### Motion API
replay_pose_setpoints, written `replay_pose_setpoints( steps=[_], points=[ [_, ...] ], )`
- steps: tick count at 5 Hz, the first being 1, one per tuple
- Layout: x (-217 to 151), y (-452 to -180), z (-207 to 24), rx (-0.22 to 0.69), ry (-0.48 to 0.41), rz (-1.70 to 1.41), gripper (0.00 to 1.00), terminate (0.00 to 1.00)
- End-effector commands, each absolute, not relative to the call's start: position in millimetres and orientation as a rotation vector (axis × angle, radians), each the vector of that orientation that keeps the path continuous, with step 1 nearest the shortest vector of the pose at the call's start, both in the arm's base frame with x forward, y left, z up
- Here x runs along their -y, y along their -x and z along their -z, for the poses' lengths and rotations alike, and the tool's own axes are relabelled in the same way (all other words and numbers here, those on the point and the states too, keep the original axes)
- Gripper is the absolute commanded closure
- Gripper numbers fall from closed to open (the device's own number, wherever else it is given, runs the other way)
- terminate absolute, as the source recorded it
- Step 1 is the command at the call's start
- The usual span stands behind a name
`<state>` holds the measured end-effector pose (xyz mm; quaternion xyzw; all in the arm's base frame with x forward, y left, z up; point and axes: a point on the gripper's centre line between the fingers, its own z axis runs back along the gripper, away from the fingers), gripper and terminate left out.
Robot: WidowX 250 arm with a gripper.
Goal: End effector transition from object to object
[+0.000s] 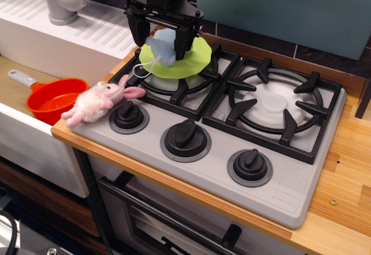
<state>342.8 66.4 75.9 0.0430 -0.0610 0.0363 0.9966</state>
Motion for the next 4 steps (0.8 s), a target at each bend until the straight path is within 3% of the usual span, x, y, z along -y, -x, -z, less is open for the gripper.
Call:
replay_pose_setpoints(
  steps=[1, 4],
  points=[
    [-66.4, -342.8, -75.9, 0.122, -0.086, -0.073, 0.0, 0.0],
    [-67.7, -336.0, -82.5, 0.119, -0.106, -0.099, 0.0, 0.0]
  ],
)
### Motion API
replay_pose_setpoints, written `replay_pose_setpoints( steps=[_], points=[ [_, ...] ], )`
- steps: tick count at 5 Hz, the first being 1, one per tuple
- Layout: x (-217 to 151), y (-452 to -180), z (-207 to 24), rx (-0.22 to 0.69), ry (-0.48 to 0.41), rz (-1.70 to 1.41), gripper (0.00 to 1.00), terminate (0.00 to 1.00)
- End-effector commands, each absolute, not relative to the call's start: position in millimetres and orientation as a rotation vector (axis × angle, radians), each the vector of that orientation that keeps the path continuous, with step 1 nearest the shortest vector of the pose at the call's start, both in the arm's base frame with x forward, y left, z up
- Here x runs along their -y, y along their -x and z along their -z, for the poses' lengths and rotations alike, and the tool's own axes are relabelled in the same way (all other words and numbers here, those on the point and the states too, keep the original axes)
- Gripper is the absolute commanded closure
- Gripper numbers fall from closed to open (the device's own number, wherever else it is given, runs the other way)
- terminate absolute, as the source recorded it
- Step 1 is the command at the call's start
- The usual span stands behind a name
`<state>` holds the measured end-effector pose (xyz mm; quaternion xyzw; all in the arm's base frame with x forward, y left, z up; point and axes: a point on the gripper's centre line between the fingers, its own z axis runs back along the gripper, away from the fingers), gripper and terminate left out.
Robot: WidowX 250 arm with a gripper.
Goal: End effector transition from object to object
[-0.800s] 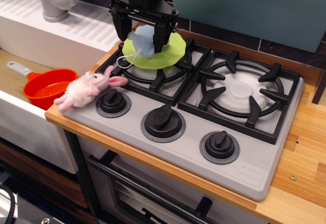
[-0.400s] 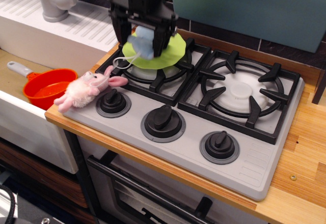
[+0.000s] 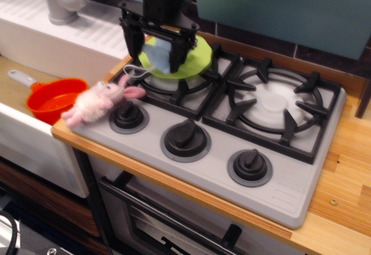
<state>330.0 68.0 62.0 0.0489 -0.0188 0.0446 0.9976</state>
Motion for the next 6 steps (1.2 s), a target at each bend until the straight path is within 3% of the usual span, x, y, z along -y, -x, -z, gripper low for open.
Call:
replay_pose_setpoints(
  steps=[1, 4, 6],
  points=[
    [-66.5, -335.4, -81.5, 0.123, -0.107, -0.105, 0.0, 0.0],
    [-71.1, -331.5, -104.7, 0.074, -0.128, -0.111, 0.0, 0.0],
    [-104.4, -309.8, -113.2, 0.063, -0.206, -0.067, 0.0, 0.0]
  ],
)
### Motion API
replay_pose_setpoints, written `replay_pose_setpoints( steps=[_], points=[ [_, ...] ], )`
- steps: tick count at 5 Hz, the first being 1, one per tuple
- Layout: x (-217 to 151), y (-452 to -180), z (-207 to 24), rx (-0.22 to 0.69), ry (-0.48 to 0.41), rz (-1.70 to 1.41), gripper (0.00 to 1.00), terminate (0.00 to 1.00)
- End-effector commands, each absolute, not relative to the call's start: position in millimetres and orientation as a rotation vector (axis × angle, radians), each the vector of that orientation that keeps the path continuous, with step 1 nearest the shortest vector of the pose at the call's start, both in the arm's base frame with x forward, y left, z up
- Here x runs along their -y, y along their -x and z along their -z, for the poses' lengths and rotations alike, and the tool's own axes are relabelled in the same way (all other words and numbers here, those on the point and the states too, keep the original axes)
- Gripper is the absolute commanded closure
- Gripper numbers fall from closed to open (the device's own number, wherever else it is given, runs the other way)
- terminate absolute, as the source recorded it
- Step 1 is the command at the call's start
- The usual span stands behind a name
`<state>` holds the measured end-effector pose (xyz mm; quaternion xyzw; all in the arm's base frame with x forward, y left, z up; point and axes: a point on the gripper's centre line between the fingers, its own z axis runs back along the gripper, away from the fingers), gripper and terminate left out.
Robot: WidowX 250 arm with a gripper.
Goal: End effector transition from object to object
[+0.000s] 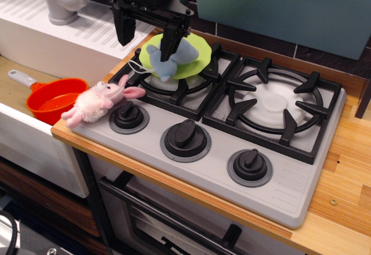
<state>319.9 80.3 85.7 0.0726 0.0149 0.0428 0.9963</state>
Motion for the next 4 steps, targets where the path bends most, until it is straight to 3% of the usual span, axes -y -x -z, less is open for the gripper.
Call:
replay_pose_setpoints(
  steps=[1, 3, 4],
  points=[
    [-117.0, -288.4, -113.4, 0.065, -0.235, -0.052, 0.0, 0.0],
    [-111.9, -266.7, -88.8, 0.094, -0.215, -0.049, 0.0, 0.0],
    [-109.4, -279.4, -71.6, 0.12, -0.179, -0.055, 0.0, 0.0]
  ],
)
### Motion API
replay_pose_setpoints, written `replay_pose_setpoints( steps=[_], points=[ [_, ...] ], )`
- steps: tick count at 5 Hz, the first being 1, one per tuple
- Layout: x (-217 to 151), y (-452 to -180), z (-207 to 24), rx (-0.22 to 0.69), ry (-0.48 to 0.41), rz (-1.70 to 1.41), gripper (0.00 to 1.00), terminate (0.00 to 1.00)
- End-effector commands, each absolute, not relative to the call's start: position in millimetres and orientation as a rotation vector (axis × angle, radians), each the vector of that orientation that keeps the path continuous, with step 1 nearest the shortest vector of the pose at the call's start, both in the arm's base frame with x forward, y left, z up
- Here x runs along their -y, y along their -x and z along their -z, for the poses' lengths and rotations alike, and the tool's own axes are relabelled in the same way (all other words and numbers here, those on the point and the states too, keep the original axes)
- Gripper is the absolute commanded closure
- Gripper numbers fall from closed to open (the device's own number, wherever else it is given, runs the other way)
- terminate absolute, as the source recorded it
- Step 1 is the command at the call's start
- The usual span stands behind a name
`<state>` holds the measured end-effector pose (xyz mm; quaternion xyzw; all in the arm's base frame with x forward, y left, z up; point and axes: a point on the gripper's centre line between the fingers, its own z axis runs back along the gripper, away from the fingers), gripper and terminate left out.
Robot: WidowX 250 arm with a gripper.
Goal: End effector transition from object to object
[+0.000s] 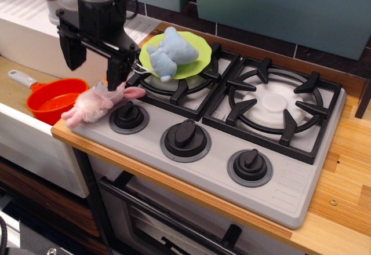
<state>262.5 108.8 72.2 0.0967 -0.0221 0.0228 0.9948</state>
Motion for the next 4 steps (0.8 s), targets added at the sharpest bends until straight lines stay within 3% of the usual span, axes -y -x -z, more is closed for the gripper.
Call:
replay_pose_setpoints(
  steps=[1, 3, 4],
  points=[
    [-114.6, -290.0, -57.6, 0.145, -0.168, -0.025, 0.0, 0.0],
    [-113.6, -290.8, -44.7, 0.158, -0.147, -0.038, 0.0, 0.0],
    [-105.3, -290.4, -43.1, 0.147, -0.131, -0.088, 0.0, 1.0]
  ],
)
